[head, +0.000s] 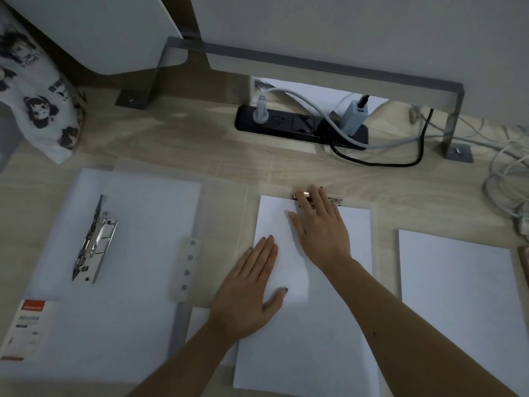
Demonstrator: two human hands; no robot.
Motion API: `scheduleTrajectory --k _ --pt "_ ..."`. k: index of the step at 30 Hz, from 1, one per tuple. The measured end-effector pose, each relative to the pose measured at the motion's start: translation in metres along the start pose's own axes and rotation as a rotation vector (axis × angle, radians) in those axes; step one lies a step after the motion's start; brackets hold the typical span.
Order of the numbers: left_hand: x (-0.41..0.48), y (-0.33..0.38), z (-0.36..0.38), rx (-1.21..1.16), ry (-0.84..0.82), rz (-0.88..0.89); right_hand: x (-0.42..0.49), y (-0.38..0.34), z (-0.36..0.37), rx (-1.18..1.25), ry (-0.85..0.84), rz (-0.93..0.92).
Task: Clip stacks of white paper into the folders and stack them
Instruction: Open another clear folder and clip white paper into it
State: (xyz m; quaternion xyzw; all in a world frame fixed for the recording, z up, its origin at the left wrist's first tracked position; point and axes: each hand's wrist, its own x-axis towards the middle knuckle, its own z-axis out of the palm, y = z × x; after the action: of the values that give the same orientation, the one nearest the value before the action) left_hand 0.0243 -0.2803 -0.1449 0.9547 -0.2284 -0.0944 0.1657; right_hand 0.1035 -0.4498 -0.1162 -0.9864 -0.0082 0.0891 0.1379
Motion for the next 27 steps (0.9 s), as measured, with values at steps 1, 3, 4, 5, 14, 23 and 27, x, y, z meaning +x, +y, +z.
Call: scheduleTrajectory --k 1,3,4,5,14,23,27 --pt "0.0 0.0 0.0 0.003 0.002 0.006 0.0 0.0 -0.001 -0.018 -0.01 -0.01" --pt "-0.001 0.001 0.0 0.008 0.005 0.013 0.0 0.001 0.0 -0.062 -0.036 -0.02" --pt "-0.001 0.001 0.0 0.011 0.007 0.014 -0.001 0.001 0.001 -0.082 -0.048 -0.019" --pt "-0.001 0.001 0.0 0.011 0.009 0.015 -0.001 0.0 0.002 -0.086 -0.052 -0.013" --pt "-0.001 -0.001 0.001 0.003 0.015 0.015 -0.013 0.004 0.0 0.151 0.002 0.024" --pt "-0.001 0.025 0.004 0.12 0.077 -0.009 -0.132 0.103 -0.032 0.445 0.124 0.414" --pt "0.007 0.108 0.012 0.056 0.059 0.133 -0.176 0.162 -0.051 0.413 0.175 0.611"
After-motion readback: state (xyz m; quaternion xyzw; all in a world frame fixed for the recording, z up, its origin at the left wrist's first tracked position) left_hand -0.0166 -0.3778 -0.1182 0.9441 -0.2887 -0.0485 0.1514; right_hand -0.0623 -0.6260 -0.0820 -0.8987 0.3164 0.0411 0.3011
